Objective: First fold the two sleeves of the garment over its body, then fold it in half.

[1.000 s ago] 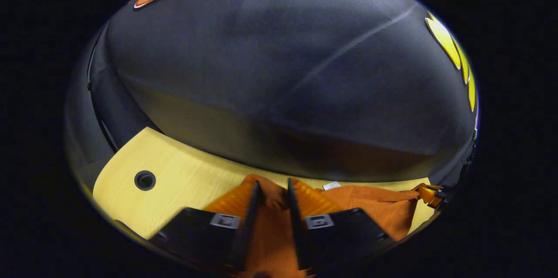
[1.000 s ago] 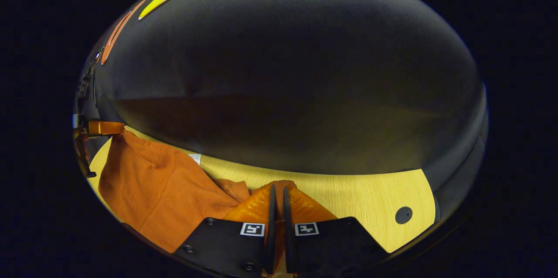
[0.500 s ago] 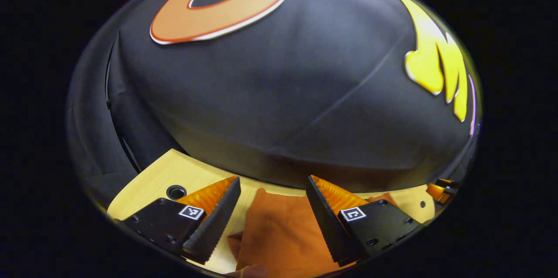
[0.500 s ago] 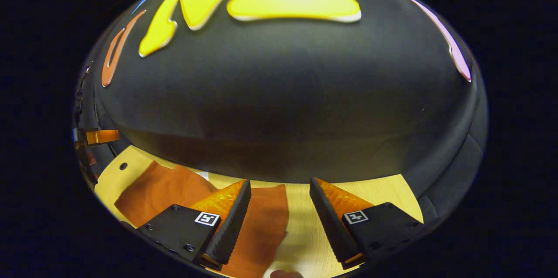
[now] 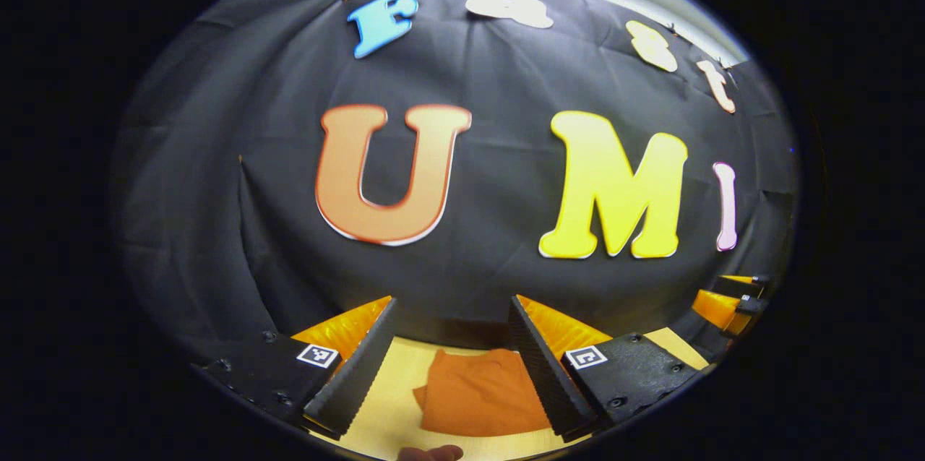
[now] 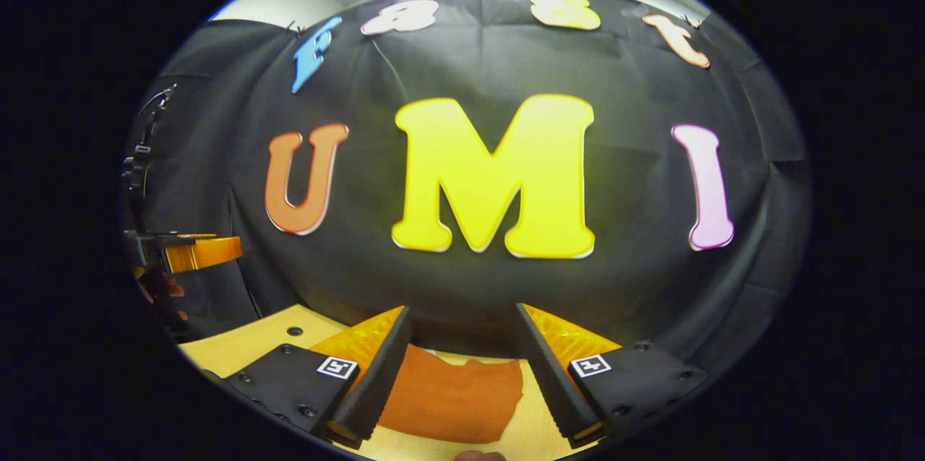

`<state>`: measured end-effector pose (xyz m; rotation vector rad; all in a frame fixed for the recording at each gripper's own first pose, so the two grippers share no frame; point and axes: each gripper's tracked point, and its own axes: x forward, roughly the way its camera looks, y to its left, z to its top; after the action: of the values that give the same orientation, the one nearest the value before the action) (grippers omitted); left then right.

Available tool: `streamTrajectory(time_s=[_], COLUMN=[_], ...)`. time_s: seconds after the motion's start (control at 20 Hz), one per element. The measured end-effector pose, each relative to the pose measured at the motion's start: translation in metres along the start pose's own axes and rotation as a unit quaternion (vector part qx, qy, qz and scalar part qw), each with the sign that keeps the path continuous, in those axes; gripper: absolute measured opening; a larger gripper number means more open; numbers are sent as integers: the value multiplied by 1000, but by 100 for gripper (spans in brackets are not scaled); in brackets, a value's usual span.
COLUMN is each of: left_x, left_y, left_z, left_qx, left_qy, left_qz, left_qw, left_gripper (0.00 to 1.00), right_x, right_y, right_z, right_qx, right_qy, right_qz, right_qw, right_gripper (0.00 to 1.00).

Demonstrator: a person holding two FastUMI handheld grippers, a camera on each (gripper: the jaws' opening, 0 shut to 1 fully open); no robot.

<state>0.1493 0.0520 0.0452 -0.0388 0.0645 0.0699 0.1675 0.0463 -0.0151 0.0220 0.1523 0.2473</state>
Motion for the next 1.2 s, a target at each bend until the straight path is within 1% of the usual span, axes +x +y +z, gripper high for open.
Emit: streamTrajectory(time_s=[0.1, 0.15, 0.2, 0.25, 0.3, 0.4, 0.55, 0.65, 0.8, 1.0, 1.05, 1.2], left_x=[-37, -53, -67, -80, -99, -130, -150, -156, -157, -159, -160, -159], left_y=[-6, -8, -9, -9, -10, -8, -7, -11, -14, -16, -15, -13], left_z=[23, 27, 29, 27, 25, 23, -1, -6, -11, -10, -10, -11], left_qx=[7, 12, 22, 31, 32, 26, 10, 19, 36, 33, 33, 29], left_qy=[-26, -36, -42, -48, -52, -67, -48, -53, -46, -42, -40, -37], left_qz=[-6, 0, 6, 11, 7, 8, -2, -6, -10, -13, -11, -6], left_qw=[1000, 999, 999, 998, 998, 997, 999, 998, 998, 999, 999, 999], left_gripper=[98, 98, 98, 98, 98, 98, 98, 98, 98, 98, 98, 98], right_x=[-32, -49, -65, -80, -94, -121, -151, -158, -158, -153, -151, -146], right_y=[17, 26, 35, 40, 46, 67, 83, 92, 97, 84, 84, 86], right_z=[17, 20, 20, 17, 14, 14, 13, 12, 4, 2, 0, -1], right_qx=[-1, -2, -15, -33, -46, -49, -52, -57, -52, -30, -29, -34], right_qy=[-19, -25, -30, -29, -33, -41, -44, -48, -37, -33, -30, -24], right_qz=[-1, -1, 9, 5, 6, 16, 20, 22, 27, 7, 9, 17], right_qw=[1000, 1000, 999, 999, 998, 998, 998, 997, 998, 999, 999, 999], right_gripper=[93, 93, 94, 93, 95, 93, 94, 94, 94, 94, 96, 94])
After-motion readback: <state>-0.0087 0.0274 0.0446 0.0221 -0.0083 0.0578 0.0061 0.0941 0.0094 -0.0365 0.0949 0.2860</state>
